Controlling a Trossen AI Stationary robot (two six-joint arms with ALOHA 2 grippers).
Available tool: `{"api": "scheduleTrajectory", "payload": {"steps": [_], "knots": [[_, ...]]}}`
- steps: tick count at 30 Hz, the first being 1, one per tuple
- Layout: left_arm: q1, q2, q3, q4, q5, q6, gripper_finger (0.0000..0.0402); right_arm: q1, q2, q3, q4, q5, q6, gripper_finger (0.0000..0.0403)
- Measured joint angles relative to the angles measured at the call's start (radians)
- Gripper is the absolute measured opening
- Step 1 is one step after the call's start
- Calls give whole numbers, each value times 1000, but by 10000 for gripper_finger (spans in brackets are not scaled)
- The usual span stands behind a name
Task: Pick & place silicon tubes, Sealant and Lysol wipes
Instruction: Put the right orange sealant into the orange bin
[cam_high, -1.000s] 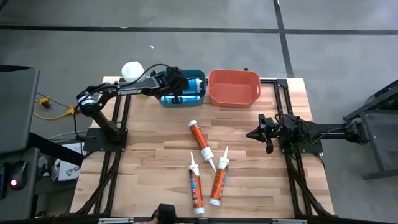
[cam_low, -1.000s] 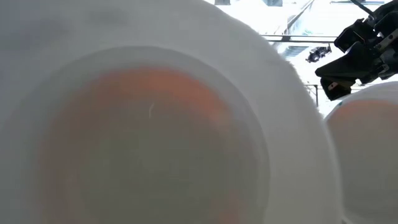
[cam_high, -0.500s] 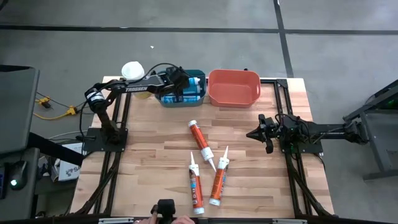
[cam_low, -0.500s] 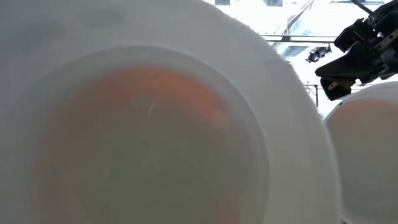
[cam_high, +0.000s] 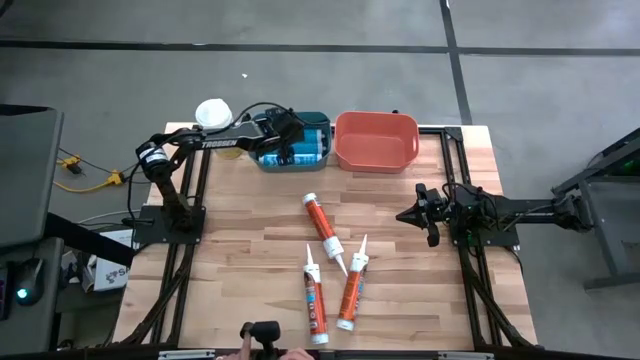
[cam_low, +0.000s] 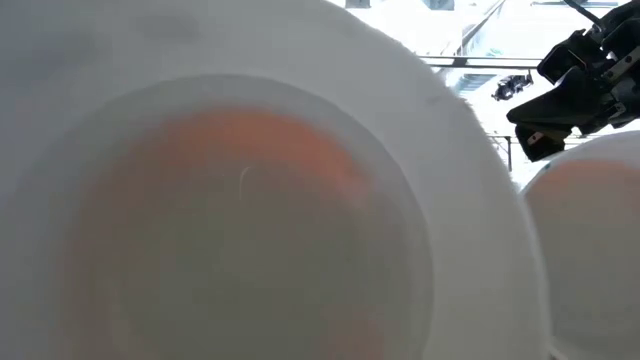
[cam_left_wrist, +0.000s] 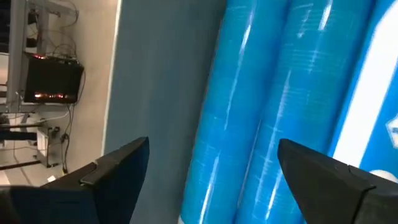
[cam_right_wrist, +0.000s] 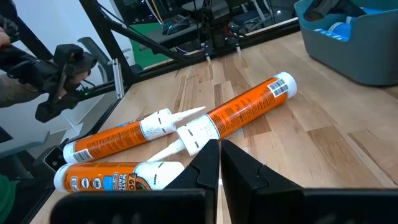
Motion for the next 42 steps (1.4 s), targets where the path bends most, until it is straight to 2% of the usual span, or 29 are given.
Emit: {"api": "scheduleTrajectory", "payload": {"steps": [6, 11, 19, 24, 25, 32, 42], "knots": [[-28, 0, 0, -6, 0, -25, 323, 0, 0, 0, 0, 0, 0, 12], [-73, -17, -1, -12, 0, -47, 267, 0, 0, 0, 0, 0, 0, 12], [-159, -111, -2, -72, 5, -109, 133, 0, 0, 0, 0, 0, 0, 12], [-225, -161, -2, -112, 52, -189, 24, 0, 0, 0, 0, 0, 0, 12], [-238, -168, -2, -116, 66, -204, 12, 0, 0, 0, 0, 0, 0, 12], [-348, -219, -54, -53, 83, -250, 2, 0, 0, 0, 0, 0, 0, 12], [-487, -383, -299, 147, 82, -368, 0, 0, -1, 0, 0, 0, 0, 12]]}}
